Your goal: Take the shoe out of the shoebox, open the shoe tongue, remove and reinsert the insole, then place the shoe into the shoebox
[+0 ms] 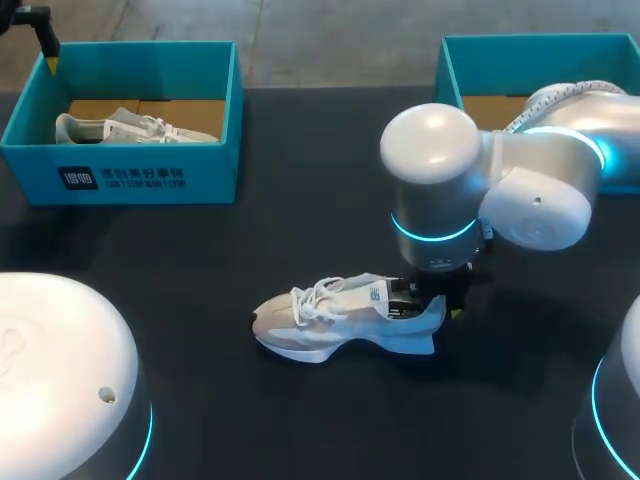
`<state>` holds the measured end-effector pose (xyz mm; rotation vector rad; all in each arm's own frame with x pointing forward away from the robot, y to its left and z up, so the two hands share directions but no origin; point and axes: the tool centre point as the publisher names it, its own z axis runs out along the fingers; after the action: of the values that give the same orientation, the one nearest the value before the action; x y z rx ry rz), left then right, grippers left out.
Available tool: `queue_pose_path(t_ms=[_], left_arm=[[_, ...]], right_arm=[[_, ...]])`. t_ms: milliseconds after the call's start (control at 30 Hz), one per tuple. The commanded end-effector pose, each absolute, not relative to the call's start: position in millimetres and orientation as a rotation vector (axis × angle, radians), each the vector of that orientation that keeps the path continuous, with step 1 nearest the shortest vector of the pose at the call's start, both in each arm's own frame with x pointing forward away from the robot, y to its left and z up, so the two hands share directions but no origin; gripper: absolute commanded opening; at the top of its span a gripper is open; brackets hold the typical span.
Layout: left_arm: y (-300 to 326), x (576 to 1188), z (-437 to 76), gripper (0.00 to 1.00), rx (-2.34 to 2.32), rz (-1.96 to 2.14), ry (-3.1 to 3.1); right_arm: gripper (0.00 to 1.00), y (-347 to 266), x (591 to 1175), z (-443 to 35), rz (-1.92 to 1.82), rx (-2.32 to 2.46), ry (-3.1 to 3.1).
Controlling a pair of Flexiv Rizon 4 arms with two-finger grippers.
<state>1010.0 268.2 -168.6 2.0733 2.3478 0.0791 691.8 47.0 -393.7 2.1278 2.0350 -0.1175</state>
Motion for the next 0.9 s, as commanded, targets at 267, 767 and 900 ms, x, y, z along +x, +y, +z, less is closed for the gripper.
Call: queue_pose_path(t_ms=[267,767,900], left_arm=[[268,1008,-168,1.0,2.073,0.084,2.347],[268,1008,-168,1.0,2.073,0.084,2.347],[268,1008,-168,1.0,2.073,0.084,2.347]], right_arm=[[0.2,53,688,-397,-0.131,2.134,2.008],[0.35,56,685,-392,-0.13,2.124,1.998],[0.51,57,684,-388,-0.124,2.12,1.998]])
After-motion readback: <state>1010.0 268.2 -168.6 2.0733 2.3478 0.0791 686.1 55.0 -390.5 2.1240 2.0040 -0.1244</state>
